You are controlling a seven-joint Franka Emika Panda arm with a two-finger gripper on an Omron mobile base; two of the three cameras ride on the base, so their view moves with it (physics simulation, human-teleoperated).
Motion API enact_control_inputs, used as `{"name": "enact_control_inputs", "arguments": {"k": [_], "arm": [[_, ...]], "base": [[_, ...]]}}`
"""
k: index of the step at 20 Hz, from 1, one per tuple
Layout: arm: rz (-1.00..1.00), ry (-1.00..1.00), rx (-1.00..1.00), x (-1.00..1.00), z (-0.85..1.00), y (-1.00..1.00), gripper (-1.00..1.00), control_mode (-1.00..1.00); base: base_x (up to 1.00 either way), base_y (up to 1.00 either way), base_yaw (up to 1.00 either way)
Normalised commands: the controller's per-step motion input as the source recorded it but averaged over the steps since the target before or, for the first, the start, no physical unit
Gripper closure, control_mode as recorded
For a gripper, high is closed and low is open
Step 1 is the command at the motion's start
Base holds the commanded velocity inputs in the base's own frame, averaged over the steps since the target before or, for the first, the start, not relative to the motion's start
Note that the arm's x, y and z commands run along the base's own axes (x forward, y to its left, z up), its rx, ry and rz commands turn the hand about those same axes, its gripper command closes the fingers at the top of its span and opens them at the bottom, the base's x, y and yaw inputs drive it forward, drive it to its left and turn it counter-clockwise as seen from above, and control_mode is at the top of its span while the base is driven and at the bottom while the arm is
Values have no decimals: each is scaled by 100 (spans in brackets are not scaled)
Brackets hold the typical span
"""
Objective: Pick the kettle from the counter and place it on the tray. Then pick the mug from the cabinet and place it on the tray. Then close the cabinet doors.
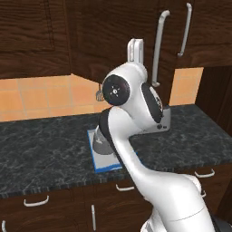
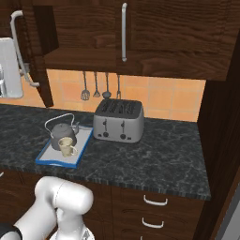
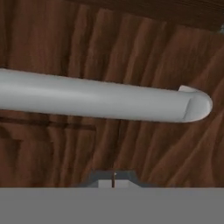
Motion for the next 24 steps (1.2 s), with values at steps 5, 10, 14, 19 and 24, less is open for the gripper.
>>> {"name": "enact_control_inputs", "arguments": {"k": [5, 10, 14, 19, 24], "arm": [[15, -28, -6, 83, -19, -41, 100, -100], [6, -16, -4, 69, 6, -8, 100, -100], [4, -9, -3, 78, 0, -6, 100, -100], [2, -3, -3, 74, 1, -1, 100, -100], [2, -1, -2, 68, 8, 0, 100, -100]], "base": [[0, 0, 0], [0, 0, 0], [0, 0, 0], [0, 0, 0], [0, 0, 0]]}}
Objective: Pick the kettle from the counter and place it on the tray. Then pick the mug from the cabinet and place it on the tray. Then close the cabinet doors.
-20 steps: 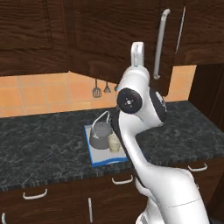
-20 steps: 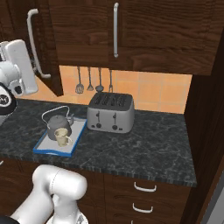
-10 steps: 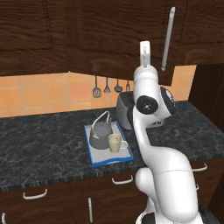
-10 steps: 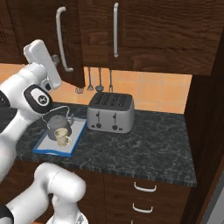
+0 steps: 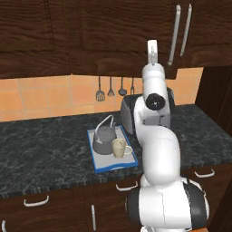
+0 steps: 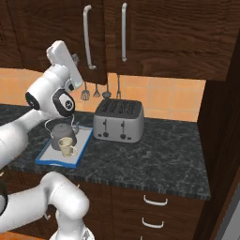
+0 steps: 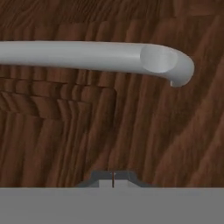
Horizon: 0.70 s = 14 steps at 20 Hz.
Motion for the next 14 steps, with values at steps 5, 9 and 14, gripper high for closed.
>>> {"name": "enact_control_inputs", "arguments": {"k": [5, 9, 14], "arm": [[1, 0, -1, 61, 21, 0, 100, -100], [4, 0, 0, 62, 23, -4, 100, -100], [9, 0, 0, 57, 12, -20, 100, -100]], "base": [[0, 0, 0], [0, 0, 0], [0, 0, 0]]}}
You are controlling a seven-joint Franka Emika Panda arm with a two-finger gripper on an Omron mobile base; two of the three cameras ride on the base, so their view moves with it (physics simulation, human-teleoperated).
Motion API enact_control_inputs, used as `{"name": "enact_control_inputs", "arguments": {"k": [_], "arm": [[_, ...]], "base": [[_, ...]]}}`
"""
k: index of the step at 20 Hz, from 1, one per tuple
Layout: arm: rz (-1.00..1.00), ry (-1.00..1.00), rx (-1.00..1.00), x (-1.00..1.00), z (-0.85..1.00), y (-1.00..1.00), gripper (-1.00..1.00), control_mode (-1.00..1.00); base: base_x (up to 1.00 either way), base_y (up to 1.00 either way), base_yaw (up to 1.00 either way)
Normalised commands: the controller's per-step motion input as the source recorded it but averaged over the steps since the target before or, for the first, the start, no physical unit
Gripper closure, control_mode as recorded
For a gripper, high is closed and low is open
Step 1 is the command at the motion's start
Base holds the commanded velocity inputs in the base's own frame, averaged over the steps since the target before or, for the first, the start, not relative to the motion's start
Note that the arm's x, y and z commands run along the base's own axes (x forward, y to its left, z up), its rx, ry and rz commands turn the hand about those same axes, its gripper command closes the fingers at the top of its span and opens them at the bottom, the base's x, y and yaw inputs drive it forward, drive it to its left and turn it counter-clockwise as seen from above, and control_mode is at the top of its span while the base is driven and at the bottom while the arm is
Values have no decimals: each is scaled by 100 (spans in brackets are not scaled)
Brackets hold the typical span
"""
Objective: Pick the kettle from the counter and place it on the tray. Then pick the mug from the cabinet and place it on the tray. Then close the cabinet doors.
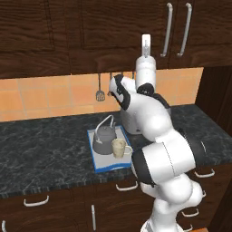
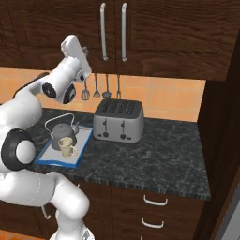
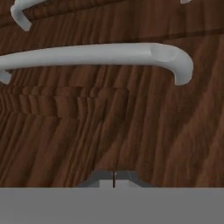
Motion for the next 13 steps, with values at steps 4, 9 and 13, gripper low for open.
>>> {"name": "enact_control_inputs", "arguments": {"k": [4, 9, 13], "arm": [[12, 0, 0, 25, 21, -40, 100, -100], [11, 0, 0, 5, 32, -48, 100, -100], [8, 0, 0, -9, 22, -34, 100, -100]], "base": [[0, 0, 0], [0, 0, 0], [0, 0, 0]]}}
